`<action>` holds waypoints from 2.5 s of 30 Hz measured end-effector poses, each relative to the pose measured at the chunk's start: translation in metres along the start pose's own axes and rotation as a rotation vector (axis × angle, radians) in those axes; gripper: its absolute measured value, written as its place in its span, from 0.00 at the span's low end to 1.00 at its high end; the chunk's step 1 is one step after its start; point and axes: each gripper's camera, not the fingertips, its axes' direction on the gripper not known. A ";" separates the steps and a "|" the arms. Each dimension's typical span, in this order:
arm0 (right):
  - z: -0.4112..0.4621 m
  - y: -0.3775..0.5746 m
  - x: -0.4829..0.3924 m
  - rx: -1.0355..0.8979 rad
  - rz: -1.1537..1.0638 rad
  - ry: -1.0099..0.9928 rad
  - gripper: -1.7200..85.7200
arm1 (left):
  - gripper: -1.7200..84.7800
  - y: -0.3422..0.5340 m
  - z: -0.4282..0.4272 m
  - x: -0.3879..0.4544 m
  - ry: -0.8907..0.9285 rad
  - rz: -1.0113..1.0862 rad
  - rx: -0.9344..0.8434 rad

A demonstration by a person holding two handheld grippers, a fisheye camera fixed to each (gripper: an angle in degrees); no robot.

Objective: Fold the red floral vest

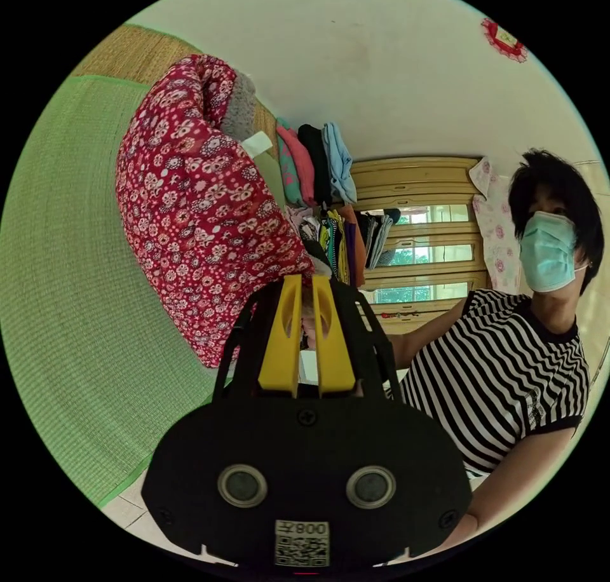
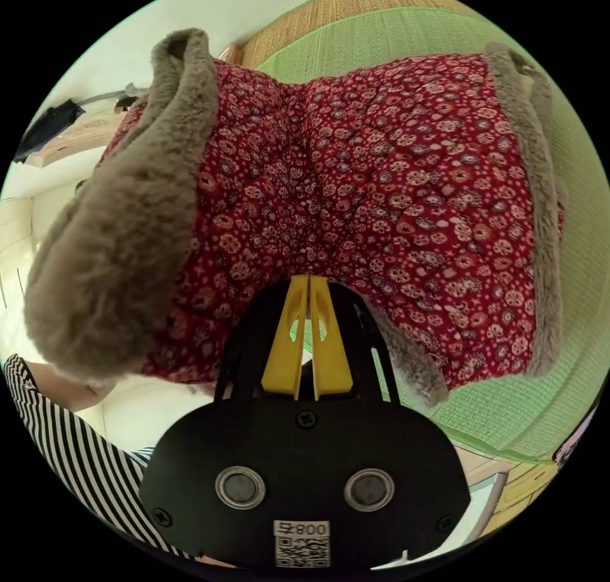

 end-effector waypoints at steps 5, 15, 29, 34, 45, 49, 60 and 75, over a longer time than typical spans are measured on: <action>-0.050 0.035 0.017 0.154 0.057 -0.034 0.02 | 0.05 -0.059 0.057 0.041 0.005 0.080 -0.119; -0.097 0.102 0.093 0.324 0.306 -0.238 0.02 | 0.05 -0.166 0.209 0.113 0.038 0.200 -0.419; -0.168 0.213 0.137 0.411 0.476 -0.259 0.02 | 0.06 -0.243 0.362 0.135 -0.133 0.086 -0.678; -0.214 0.181 0.091 0.456 0.207 -0.177 0.02 | 0.06 -0.256 0.381 0.151 -0.171 0.107 -0.688; -0.190 0.132 0.053 0.314 0.081 -0.048 0.02 | 0.03 -0.287 0.338 0.202 -0.145 0.252 -0.383; -0.193 0.136 0.050 0.323 0.082 -0.090 0.02 | 0.02 -0.299 0.318 0.193 -0.368 0.225 -0.249; -0.200 0.118 -0.005 0.208 -0.115 0.128 0.02 | 0.02 -0.293 0.325 0.148 -0.524 0.193 -0.349; -0.270 0.133 -0.019 0.265 -0.115 0.111 0.08 | 0.19 -0.219 0.195 0.131 -0.342 0.090 -0.072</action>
